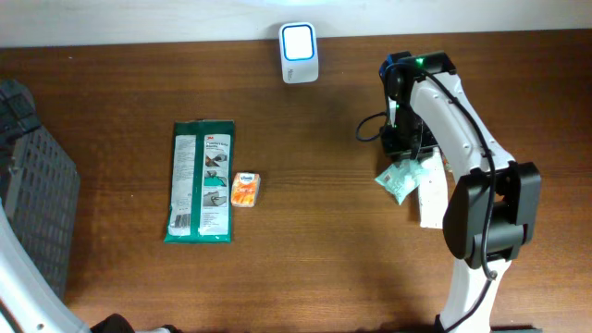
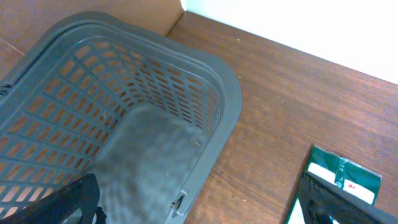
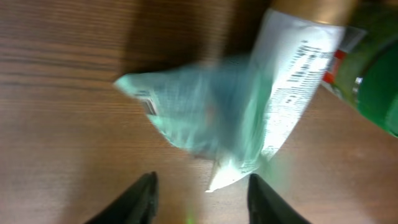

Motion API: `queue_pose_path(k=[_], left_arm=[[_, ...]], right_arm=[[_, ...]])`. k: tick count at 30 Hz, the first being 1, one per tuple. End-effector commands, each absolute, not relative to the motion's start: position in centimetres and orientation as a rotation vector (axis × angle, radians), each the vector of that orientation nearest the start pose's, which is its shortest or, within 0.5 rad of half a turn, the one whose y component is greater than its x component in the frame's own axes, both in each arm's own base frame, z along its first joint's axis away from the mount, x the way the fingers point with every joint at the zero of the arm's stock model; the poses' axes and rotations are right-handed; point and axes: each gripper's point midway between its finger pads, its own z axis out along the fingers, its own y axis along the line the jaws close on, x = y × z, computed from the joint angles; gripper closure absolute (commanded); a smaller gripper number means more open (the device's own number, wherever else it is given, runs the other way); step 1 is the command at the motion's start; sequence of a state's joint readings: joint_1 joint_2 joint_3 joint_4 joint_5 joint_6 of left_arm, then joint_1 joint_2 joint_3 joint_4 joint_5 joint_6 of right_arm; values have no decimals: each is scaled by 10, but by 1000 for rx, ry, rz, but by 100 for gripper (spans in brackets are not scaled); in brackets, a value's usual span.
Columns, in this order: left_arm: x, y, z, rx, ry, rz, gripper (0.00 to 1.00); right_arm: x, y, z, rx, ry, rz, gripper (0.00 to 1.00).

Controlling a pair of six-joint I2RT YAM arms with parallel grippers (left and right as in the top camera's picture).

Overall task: Scan the item barcode
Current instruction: 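Place the mint tissue pack near the white tube, then grasp the orange Kleenex pack with the right gripper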

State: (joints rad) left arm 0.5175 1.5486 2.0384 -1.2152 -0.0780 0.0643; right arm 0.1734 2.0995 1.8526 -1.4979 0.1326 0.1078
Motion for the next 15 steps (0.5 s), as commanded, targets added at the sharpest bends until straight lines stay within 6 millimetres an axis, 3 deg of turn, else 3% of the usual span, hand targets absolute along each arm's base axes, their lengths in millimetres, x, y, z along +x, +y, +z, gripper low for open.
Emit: queue_pose_path(k=[1, 2, 3, 5, 6, 8, 10, 12, 13, 15], left_arm=[[328, 202, 385, -547, 2254, 391, 1], [328, 202, 385, -547, 2254, 391, 1], [328, 203, 385, -548, 2254, 392, 1], [328, 202, 385, -547, 2254, 391, 1], [328, 203, 385, -548, 2254, 392, 1], [328, 202, 385, -547, 2254, 391, 1], [328, 202, 385, -547, 2254, 391, 1], [328, 203, 385, -548, 2254, 392, 1], [328, 202, 385, -547, 2254, 391, 1], [328, 202, 385, -547, 2254, 391, 1]], right_arm=[[375, 21, 115, 11, 3209, -331, 36], [386, 36, 127, 21, 3170, -200, 35], [400, 83, 143, -117, 3104, 143, 36], [413, 176, 154, -293, 2943, 619, 37], [411, 198, 149, -263, 2938, 674, 37], [396, 249, 110, -181, 2993, 711, 47], [379, 287, 79, -140, 3014, 745, 48], [366, 332, 59, -147, 2953, 821, 48], [360, 352, 48, -153, 2911, 835, 48], [345, 370, 22, -137, 2899, 852, 51]])
